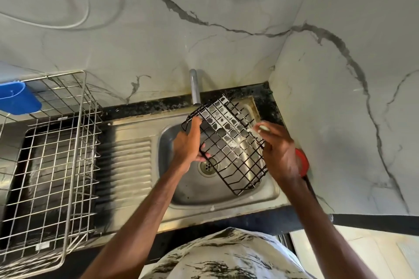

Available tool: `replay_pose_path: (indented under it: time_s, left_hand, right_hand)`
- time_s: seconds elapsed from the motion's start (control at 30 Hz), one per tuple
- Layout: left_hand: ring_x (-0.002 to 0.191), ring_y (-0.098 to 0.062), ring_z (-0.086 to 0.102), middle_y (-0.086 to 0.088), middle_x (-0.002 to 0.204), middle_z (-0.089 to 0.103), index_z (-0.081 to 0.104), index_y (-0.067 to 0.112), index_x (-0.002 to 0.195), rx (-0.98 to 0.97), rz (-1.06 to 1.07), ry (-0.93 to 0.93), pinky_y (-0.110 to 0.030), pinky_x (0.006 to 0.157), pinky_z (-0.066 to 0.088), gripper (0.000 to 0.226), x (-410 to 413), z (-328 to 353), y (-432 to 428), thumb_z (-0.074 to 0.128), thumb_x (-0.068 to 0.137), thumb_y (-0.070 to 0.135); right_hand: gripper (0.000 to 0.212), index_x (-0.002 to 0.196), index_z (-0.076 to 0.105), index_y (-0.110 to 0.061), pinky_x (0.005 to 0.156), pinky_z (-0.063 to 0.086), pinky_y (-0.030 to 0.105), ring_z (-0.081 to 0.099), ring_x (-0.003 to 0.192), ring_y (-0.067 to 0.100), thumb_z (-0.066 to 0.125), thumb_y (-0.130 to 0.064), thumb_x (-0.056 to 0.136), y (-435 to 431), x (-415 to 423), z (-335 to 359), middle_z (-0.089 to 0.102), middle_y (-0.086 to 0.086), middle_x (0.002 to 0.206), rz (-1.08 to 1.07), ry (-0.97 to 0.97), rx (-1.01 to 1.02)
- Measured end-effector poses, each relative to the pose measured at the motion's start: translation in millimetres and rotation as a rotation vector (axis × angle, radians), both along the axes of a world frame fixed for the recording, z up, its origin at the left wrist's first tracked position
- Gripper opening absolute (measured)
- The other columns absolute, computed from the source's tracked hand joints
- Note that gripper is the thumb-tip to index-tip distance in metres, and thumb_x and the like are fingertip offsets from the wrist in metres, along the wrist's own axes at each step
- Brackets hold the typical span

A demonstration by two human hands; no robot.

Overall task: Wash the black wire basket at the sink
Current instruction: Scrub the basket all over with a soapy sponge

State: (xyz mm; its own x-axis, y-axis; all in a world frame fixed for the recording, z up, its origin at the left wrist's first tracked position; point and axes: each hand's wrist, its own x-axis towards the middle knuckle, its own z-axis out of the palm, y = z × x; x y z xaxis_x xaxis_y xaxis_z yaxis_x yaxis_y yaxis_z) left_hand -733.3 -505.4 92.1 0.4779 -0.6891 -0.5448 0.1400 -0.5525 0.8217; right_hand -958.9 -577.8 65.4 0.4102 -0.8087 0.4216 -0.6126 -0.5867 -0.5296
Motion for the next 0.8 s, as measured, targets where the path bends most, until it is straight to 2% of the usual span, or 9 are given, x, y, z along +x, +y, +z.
replay_pose_path:
  time_s: [0.1, 0.23, 0.27, 0.33, 0.43, 0.5, 0.6, 0.7, 0.8]
  left_hand:
    - [0.073, -0.035, 0.077, -0.013, 0.082, 0.066, 0.053, 0.026, 0.125, 0.008, 0.03, 0.014, -0.045, 0.065, 0.065, 0.047, 1, 0, 0, 0.043, 0.101, 0.065]
    - [0.079, -0.045, 0.076, -0.018, 0.083, 0.065, 0.055, 0.031, 0.091, -0.007, 0.058, -0.006, -0.054, 0.072, 0.064, 0.035, 3, 4, 2, 0.043, 0.103, 0.062]
    - [0.079, -0.045, 0.076, -0.019, 0.084, 0.066, 0.056, 0.029, 0.093, -0.006, 0.056, -0.006, -0.055, 0.072, 0.064, 0.036, 4, 3, 2, 0.043, 0.102, 0.062]
    - [0.076, -0.042, 0.077, -0.02, 0.085, 0.066, 0.055, 0.023, 0.112, 0.001, 0.043, 0.014, -0.054, 0.071, 0.065, 0.043, 6, 0, 3, 0.044, 0.101, 0.063]
    - [0.076, -0.038, 0.078, -0.016, 0.084, 0.065, 0.051, 0.019, 0.133, 0.017, 0.023, 0.049, -0.051, 0.069, 0.065, 0.058, 8, -4, 2, 0.045, 0.1, 0.066]
    - [0.075, -0.037, 0.078, -0.015, 0.084, 0.065, 0.049, 0.017, 0.141, 0.018, 0.024, 0.055, -0.049, 0.068, 0.065, 0.065, 7, -7, 3, 0.046, 0.099, 0.067]
    - [0.073, -0.037, 0.078, -0.019, 0.09, 0.063, 0.051, 0.02, 0.143, 0.002, 0.063, 0.072, -0.048, 0.065, 0.065, 0.066, 7, -12, 5, 0.045, 0.098, 0.068]
    - [0.073, -0.038, 0.077, -0.022, 0.093, 0.063, 0.052, 0.022, 0.14, -0.007, 0.091, 0.07, -0.047, 0.063, 0.065, 0.066, 9, -16, 8, 0.042, 0.098, 0.071]
    - [0.072, -0.04, 0.077, -0.024, 0.094, 0.064, 0.052, 0.024, 0.143, -0.012, 0.082, 0.057, -0.052, 0.067, 0.065, 0.067, 9, -18, 11, 0.042, 0.097, 0.072]
  right_hand:
    - [0.056, 0.112, 0.074, -0.007, 0.071, 0.064, 0.033, 0.065, 0.113, 0.021, 0.052, 0.03, 0.075, 34, 19, 1, 0.069, 0.01, 0.122, 0.161, 0.019, -0.024]
    - [0.052, 0.115, 0.074, -0.009, 0.086, 0.061, 0.027, 0.06, 0.124, 0.021, 0.041, 0.012, 0.081, 78, 31, 4, 0.068, 0.004, 0.126, 0.398, 0.036, 0.046]
    - [0.052, 0.115, 0.074, -0.01, 0.091, 0.057, 0.02, 0.059, 0.124, 0.018, 0.039, 0.008, 0.082, 75, 28, 6, 0.068, 0.004, 0.126, 0.4, 0.035, 0.055]
    - [0.047, 0.116, 0.075, -0.01, 0.099, 0.048, 0.012, 0.06, 0.12, 0.017, 0.039, 0.003, 0.088, 56, 19, 9, 0.069, 0.007, 0.123, 0.302, -0.003, 0.069]
    - [0.044, 0.114, 0.075, -0.008, 0.083, 0.061, 0.024, 0.068, 0.113, 0.021, 0.048, 0.016, 0.089, 13, 0, 6, 0.069, 0.013, 0.124, 0.09, 0.001, 0.046]
    - [0.051, 0.114, 0.076, -0.009, 0.082, 0.062, 0.029, 0.069, 0.112, 0.021, 0.054, 0.025, 0.083, 0, -8, 2, 0.068, 0.013, 0.125, 0.016, 0.012, 0.052]
    - [0.054, 0.115, 0.075, -0.007, 0.088, 0.06, 0.025, 0.065, 0.118, 0.018, 0.051, 0.027, 0.08, 23, -1, 1, 0.067, 0.012, 0.125, 0.097, -0.007, 0.024]
    - [0.048, 0.112, 0.076, -0.009, 0.082, 0.061, 0.024, 0.06, 0.123, 0.014, 0.041, 0.011, 0.086, 72, 12, 4, 0.069, 0.005, 0.124, 0.262, -0.008, 0.014]
    - [0.05, 0.113, 0.076, -0.008, 0.081, 0.063, 0.032, 0.061, 0.123, 0.019, 0.041, 0.012, 0.084, 86, 14, 2, 0.07, 0.002, 0.124, 0.371, 0.02, 0.04]
